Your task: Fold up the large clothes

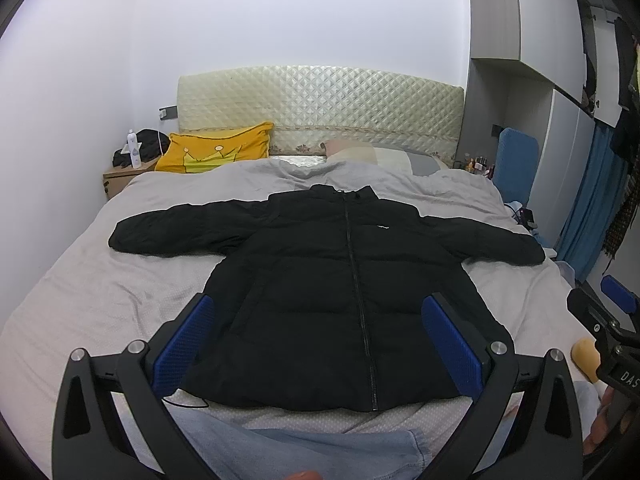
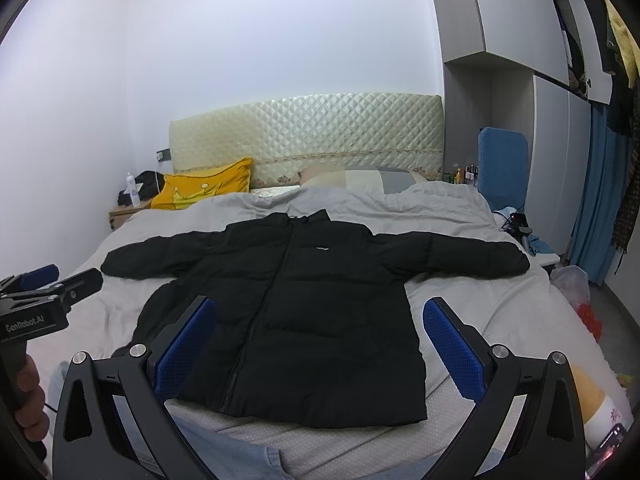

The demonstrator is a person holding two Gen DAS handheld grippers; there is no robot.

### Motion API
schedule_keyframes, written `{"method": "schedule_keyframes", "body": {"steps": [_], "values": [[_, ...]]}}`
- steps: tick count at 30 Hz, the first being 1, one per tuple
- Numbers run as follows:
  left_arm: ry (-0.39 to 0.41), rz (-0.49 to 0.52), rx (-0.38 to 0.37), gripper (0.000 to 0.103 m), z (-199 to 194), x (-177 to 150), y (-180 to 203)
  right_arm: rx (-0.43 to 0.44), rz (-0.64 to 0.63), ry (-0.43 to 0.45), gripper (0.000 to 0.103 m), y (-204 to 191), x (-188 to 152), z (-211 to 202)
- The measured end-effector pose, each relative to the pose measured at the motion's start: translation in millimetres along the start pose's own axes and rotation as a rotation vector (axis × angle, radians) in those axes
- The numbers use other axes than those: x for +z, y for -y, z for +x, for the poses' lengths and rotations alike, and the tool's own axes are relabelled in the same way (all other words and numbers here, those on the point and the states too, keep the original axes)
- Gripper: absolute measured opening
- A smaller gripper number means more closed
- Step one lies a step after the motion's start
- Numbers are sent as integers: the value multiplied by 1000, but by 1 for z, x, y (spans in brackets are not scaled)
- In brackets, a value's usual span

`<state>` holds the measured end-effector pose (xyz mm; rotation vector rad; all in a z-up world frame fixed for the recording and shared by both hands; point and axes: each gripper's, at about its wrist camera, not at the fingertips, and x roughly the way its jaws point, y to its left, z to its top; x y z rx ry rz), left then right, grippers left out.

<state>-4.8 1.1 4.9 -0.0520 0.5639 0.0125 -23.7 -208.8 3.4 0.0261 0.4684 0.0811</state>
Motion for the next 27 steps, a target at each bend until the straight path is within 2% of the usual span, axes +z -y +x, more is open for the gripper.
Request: {"method": "schedule_keyframes", "body": {"steps": [3,7,12,27], "values": [[-1,0,-2,103,-1,0,1,-25,-1,0,103,2,3,-2],[-4,-5,5,103,1,0,5,-14,6,-3,103,3,3,-2],[9,14,60,103,0,-1,8,-16,6,-7,103,5,3,0],[8,-3,31,103,1,-1,0,-7,9,-14,103,4,2,1]]}}
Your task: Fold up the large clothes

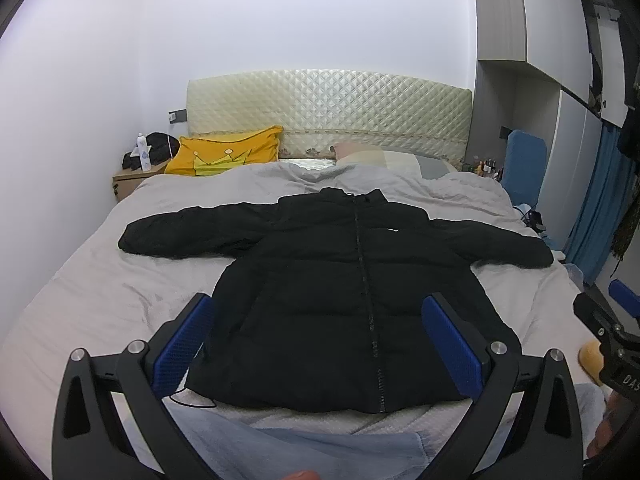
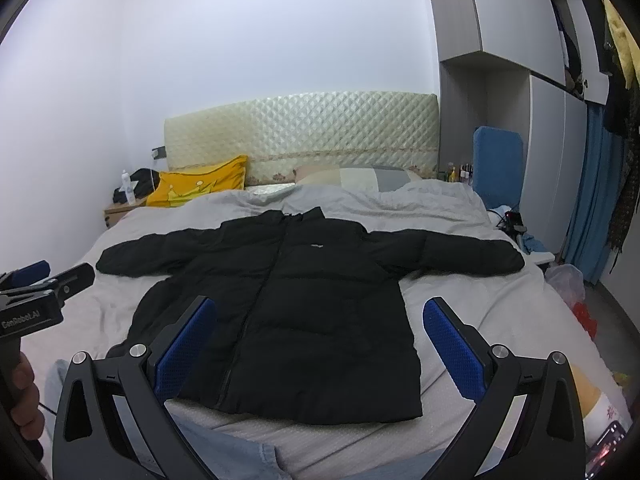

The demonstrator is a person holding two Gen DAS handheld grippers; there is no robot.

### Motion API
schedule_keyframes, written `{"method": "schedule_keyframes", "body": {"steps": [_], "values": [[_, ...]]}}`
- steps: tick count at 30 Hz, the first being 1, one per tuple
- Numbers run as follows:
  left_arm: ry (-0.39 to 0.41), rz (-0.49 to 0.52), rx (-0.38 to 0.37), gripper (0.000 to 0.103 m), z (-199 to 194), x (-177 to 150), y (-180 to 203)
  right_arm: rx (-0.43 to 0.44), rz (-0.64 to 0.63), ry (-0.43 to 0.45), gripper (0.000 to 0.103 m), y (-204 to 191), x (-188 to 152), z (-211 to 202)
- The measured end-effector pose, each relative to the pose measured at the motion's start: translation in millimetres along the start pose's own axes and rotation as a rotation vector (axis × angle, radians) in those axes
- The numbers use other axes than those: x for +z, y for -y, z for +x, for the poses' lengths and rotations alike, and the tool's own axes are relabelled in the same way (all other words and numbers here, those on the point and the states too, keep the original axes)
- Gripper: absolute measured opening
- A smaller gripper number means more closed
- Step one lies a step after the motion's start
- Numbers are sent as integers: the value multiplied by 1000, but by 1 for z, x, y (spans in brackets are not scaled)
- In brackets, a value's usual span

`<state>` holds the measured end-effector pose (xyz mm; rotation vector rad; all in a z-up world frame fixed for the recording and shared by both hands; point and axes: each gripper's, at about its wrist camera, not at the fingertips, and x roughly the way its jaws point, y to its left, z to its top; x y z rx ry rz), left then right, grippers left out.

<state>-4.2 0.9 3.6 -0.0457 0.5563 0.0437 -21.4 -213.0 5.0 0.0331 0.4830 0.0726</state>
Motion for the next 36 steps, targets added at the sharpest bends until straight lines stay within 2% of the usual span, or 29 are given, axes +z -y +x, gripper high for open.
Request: {"method": "schedule_keyframes", "body": {"steps": [36], "values": [[-23,-7,-42,103,13,0,3,-11,5,-8,103,2,-4,5]]}}
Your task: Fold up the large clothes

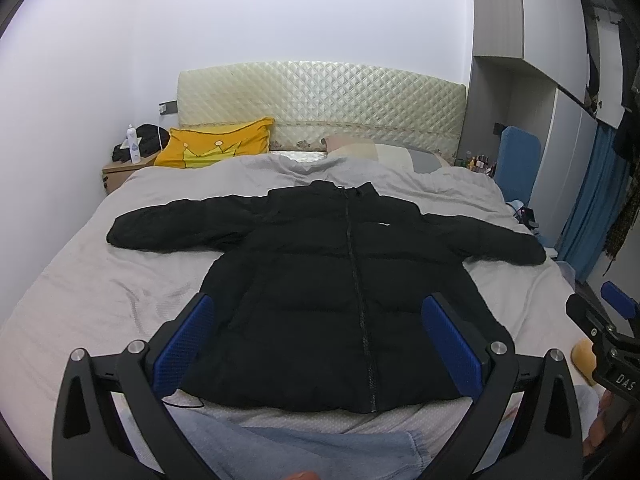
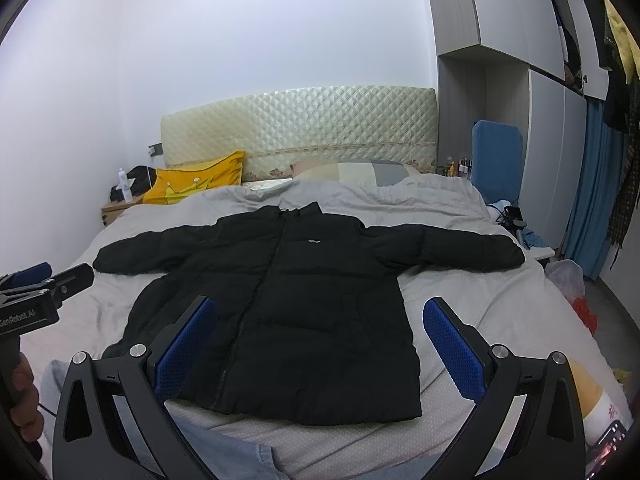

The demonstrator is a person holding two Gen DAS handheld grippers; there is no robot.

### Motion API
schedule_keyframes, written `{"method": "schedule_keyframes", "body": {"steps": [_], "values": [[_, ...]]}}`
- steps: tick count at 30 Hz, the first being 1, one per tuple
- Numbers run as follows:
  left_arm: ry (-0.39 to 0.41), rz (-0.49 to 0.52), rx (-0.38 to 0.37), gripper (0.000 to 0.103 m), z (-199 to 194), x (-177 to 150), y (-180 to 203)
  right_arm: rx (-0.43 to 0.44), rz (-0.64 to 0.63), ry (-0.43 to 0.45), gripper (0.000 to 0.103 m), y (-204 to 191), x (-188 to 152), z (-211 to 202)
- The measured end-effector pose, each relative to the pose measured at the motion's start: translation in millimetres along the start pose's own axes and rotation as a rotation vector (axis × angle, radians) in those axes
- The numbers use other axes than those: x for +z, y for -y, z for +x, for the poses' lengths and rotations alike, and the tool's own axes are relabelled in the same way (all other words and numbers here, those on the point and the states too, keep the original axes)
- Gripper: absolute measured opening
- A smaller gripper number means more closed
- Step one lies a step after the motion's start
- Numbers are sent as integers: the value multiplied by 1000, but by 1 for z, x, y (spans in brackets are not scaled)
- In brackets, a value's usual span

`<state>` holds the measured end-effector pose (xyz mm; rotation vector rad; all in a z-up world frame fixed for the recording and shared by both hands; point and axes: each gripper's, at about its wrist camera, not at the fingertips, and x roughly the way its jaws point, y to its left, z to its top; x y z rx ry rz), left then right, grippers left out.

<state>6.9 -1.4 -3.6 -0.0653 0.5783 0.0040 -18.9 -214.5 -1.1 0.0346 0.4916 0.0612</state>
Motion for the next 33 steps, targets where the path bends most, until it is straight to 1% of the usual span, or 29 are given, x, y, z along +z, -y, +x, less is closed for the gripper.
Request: {"method": "schedule_keyframes", "body": {"steps": [2,7,10,12,15,17,19,20,22,23,25,28,30,33], "values": [[-5,-7,-17,103,3,1,-2,1,0,1,103,1,0,3],[-9,-18,-18,103,14,7,-7,-12,-5,-1,103,3,4,13],[-20,-4,-28,103,27,14,-8,-25,-7,2,103,7,9,25],[-8,10,-36,103,34,19,-9,-14,-1,3,103,13,15,34],[-13,14,-27,103,52,31,-15,-23,34,13,103,28,26,50],[-22,1,-52,103,67,38,-21,-36,54,17,103,39,31,59],[-20,-14,-61,103,79,43,-27,-46,78,26,103,50,35,69],[-4,-16,-57,103,88,47,-30,-46,90,39,103,56,36,74],[-6,-14,-38,103,103,52,-33,-52,113,42,103,67,36,86],[-3,-15,-43,103,112,53,-34,-56,122,40,103,71,35,92],[-3,-28,-61,103,128,54,-38,-52,132,46,103,82,34,105],[7,-30,-76,103,145,52,-37,-71,121,66,103,91,34,121],[11,-22,-77,103,154,50,-37,-75,112,81,103,97,36,129],[-4,-34,-106,103,167,46,-39,-90,99,105,103,108,44,142]]}}
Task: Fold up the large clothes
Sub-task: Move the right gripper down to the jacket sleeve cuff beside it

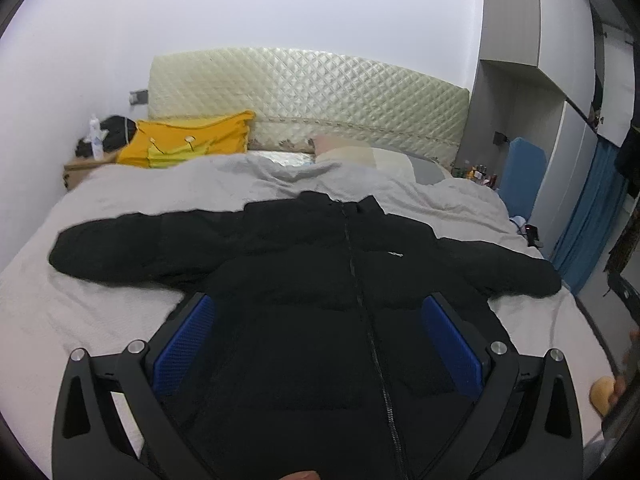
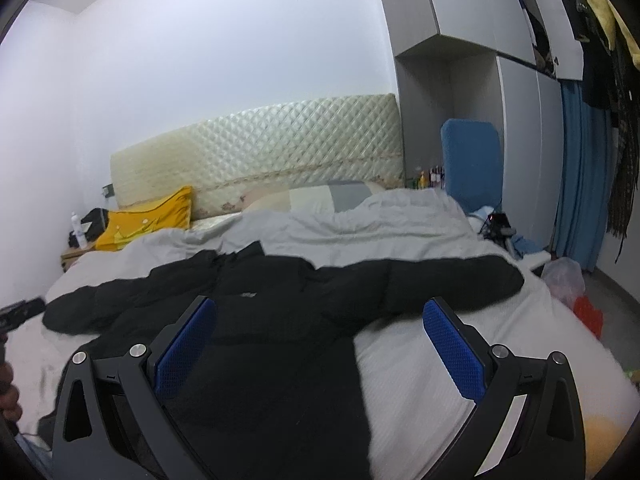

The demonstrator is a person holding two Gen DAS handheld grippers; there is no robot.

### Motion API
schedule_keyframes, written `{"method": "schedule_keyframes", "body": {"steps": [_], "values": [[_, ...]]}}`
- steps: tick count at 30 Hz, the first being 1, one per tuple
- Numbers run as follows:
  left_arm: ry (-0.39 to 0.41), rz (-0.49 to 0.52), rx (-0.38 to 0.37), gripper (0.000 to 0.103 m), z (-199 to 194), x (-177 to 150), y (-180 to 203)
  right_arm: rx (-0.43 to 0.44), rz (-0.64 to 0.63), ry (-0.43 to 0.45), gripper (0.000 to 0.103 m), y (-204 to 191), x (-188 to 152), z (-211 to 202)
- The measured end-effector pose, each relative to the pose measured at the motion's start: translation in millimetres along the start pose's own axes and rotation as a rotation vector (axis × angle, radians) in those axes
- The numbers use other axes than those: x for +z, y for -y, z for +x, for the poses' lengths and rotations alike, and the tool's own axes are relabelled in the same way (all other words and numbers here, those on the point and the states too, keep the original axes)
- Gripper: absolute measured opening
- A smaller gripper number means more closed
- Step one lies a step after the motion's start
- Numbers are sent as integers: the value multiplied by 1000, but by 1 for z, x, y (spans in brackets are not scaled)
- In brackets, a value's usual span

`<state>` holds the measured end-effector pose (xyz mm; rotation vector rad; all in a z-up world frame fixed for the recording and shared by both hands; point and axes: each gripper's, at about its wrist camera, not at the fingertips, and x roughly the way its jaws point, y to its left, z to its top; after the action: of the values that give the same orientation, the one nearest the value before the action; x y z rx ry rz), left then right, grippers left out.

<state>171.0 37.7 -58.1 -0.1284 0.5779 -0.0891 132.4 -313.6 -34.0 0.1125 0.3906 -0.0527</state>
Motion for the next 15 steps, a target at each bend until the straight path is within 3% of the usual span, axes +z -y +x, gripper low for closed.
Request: {"method": "schedule_keyframes", "body": {"steps": [5,10,15], "values": [[-24,-21,-5,103,13,-8,-8,-22,3,22,103,23,18,37],[-55,-31,-3,103,27,-15,-17,8,99,25,103,60,28,72],[-66,-41,-2,103,42,-19,-22,-32,172,23,103,98,30,108]]}}
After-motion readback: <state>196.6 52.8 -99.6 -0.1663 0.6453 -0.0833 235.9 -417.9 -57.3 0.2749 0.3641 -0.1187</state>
